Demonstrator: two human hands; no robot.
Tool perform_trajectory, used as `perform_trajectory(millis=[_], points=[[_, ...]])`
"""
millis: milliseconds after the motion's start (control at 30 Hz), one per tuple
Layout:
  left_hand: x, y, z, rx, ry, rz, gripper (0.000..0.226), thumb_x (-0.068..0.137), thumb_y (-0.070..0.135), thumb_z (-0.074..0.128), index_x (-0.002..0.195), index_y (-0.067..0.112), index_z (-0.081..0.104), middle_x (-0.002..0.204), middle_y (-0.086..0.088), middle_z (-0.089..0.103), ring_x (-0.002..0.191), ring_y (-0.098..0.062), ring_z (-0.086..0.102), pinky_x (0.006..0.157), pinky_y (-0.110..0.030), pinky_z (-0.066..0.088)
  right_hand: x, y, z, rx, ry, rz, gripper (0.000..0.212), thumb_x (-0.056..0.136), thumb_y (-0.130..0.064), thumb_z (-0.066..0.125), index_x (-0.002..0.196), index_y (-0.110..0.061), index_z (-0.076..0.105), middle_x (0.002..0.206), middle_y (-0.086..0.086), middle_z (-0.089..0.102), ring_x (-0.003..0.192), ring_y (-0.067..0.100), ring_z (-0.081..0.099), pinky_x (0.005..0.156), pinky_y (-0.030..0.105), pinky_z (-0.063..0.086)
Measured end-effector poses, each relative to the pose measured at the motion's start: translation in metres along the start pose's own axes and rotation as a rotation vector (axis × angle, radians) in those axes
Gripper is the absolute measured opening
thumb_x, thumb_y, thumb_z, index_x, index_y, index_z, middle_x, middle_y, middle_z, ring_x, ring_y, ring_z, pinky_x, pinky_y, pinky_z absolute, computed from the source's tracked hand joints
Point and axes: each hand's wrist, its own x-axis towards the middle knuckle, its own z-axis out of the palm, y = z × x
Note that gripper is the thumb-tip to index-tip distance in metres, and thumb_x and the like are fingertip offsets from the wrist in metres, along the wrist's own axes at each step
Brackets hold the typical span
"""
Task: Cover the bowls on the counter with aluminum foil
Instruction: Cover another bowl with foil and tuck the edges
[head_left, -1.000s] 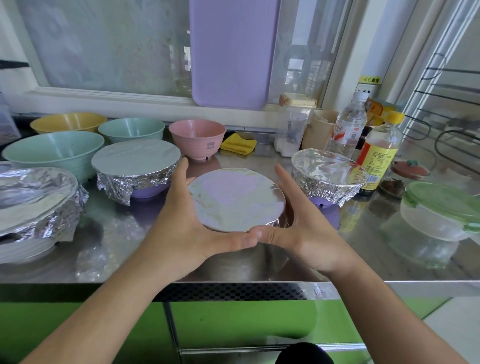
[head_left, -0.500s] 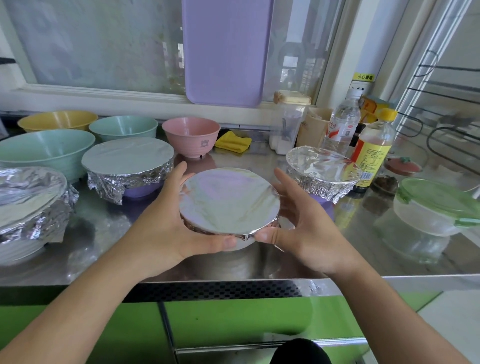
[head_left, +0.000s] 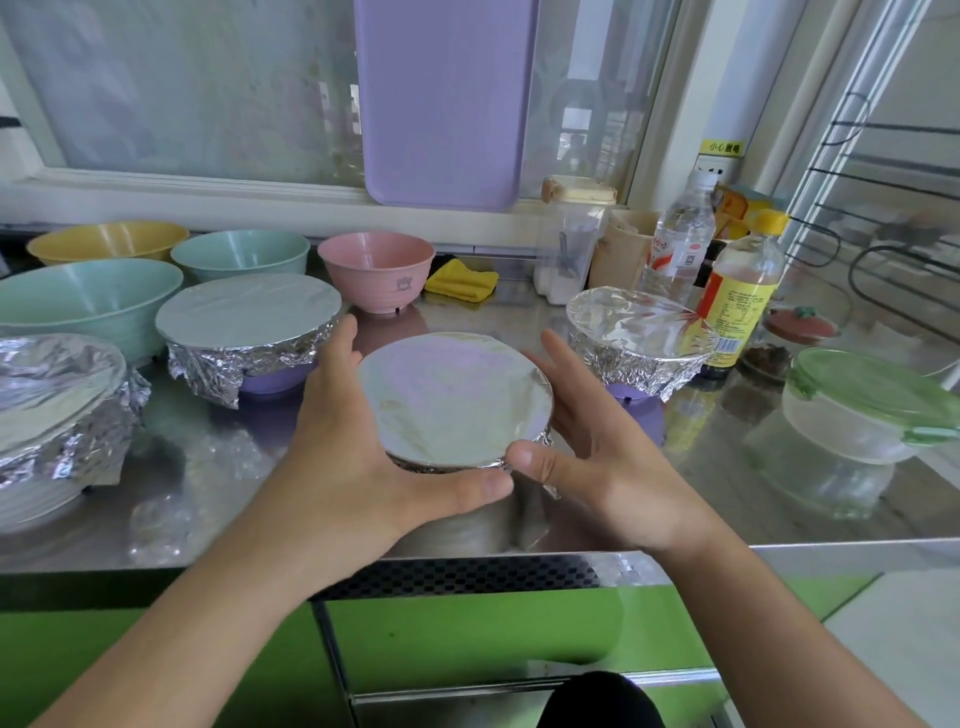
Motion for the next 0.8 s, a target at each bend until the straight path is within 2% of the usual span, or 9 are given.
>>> perform_trajectory(millis=[100,300,433,567,633,700,800], points=[[-0.001,0.001,0.008,0.004,0.059,0.001,0.163,0.029,0.087,0.084,0.160,0.042,-0.002,0.163,0.020,0.016,0.151,-0.004,0.021,0.124,-0.034,0.026,0.001,-0.001,0.005,-0.014,0.030,-0.021,0.121,0.074,-0.051,0.082,0.168,-0.022,0.012,0.147,-0.038,0.051,0.145,-0.004,0.044,0.121,0.028,0.038],[0.004,-0.003,0.006,-0.019,0.067,0.017,0.163,0.028,0.079,0.090,0.162,0.044,0.003,0.163,0.016,0.026,0.147,-0.005,0.034,0.124,-0.038,0.032,0.000,0.004,0.006,-0.012,0.080,-0.020,0.116,0.075,-0.034,0.087,0.167,-0.021,0.019,0.148,-0.025,0.057,0.142,0.001,0.050,0.117,0.023,0.041],[0.007,-0.012,0.005,-0.038,0.064,0.041,0.164,0.026,0.075,0.093,0.163,0.041,0.008,0.159,0.014,0.034,0.144,-0.004,0.038,0.123,-0.040,0.035,0.000,0.006,0.008,-0.019,0.107,-0.030,0.114,0.074,-0.028,0.091,0.166,-0.022,0.024,0.148,-0.021,0.060,0.140,0.001,0.053,0.118,0.026,0.042],[0.010,-0.018,-0.001,-0.116,0.047,0.017,0.163,0.025,0.072,0.091,0.162,0.044,0.009,0.153,0.025,0.034,0.138,0.004,0.041,0.116,-0.025,0.033,0.002,0.003,-0.001,0.010,0.096,-0.016,0.120,0.072,-0.047,0.092,0.167,-0.022,0.022,0.150,-0.009,0.060,0.141,0.012,0.056,0.118,0.040,0.043],[0.013,-0.020,-0.004,-0.126,0.037,0.021,0.161,0.027,0.071,0.091,0.162,0.046,0.008,0.152,0.025,0.035,0.136,0.014,0.038,0.111,-0.018,0.032,0.005,0.003,-0.004,-0.012,0.121,-0.011,0.113,0.076,-0.034,0.093,0.165,-0.023,0.026,0.146,-0.006,0.064,0.136,0.014,0.060,0.116,0.041,0.046],[0.014,-0.021,-0.005,-0.120,0.027,0.040,0.158,0.029,0.069,0.092,0.161,0.047,0.007,0.153,0.024,0.034,0.135,0.022,0.033,0.108,-0.011,0.029,0.007,0.005,-0.002,-0.044,0.135,-0.020,0.108,0.076,-0.021,0.092,0.164,-0.022,0.030,0.141,-0.007,0.066,0.131,0.012,0.063,0.114,0.036,0.049],[0.014,-0.023,-0.005,-0.102,0.008,0.051,0.158,0.030,0.066,0.092,0.161,0.048,0.006,0.155,0.025,0.033,0.137,0.020,0.032,0.107,-0.004,0.028,0.007,0.009,0.001,-0.099,0.136,-0.040,0.110,0.070,-0.025,0.092,0.163,-0.022,0.032,0.138,-0.009,0.067,0.129,0.012,0.064,0.110,0.030,0.050]])
